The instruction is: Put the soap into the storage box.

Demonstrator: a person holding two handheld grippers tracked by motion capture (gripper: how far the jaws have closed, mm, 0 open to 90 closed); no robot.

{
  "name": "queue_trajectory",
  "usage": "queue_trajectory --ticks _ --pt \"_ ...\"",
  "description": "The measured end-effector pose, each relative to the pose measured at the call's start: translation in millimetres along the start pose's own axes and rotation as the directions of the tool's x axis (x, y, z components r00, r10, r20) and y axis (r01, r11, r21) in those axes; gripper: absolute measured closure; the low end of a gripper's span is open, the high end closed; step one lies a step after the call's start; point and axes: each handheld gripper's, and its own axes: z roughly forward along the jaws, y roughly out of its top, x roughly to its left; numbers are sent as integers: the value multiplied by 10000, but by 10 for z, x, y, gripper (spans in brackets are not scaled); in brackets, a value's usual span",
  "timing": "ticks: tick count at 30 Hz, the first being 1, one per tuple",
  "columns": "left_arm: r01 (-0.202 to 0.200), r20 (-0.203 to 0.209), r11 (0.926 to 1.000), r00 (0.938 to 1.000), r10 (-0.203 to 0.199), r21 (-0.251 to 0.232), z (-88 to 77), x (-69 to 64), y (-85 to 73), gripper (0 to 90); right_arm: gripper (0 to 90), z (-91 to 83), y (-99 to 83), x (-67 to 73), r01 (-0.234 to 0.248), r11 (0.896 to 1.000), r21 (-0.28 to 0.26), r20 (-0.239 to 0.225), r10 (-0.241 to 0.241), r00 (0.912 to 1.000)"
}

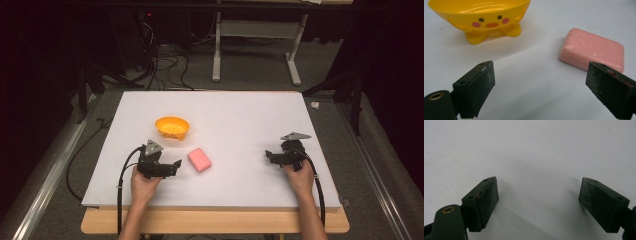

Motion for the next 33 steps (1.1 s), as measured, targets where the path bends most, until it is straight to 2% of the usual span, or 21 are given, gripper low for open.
queue_trajectory --ticks 5,8,11,15,21,30,33 --pt "-155 107 9999 9998 154 72 -45 -68 15 81 163 0 1 1 -34 10000 2 2 34 10000" --pt "-297 390 9995 9988 294 70 -66 -161 24 72 164 -1 0 6 -11 10000 -15 31 11 10000" --pt "-402 494 9991 9980 396 100 -52 -208 27 67 164 -1 0 2 39 10000 -20 37 -39 10000" --pt "-551 683 9985 9962 545 69 -4 -302 38 55 164 -1 -1 2 23 10000 -18 23 -23 10000" --pt "-703 896 9975 9935 700 0 64 -374 55 48 163 0 1 0 -20 10000 4 1 20 10000" --pt "-1055 1167 9937 9881 1003 390 226 -490 76 42 163 1 4 -2 -97 9999 37 -19 97 10000" --pt "-1047 1223 9941 9874 1005 281 253 -521 94 40 162 3 5 -4 -86 10000 43 -33 86 10000"
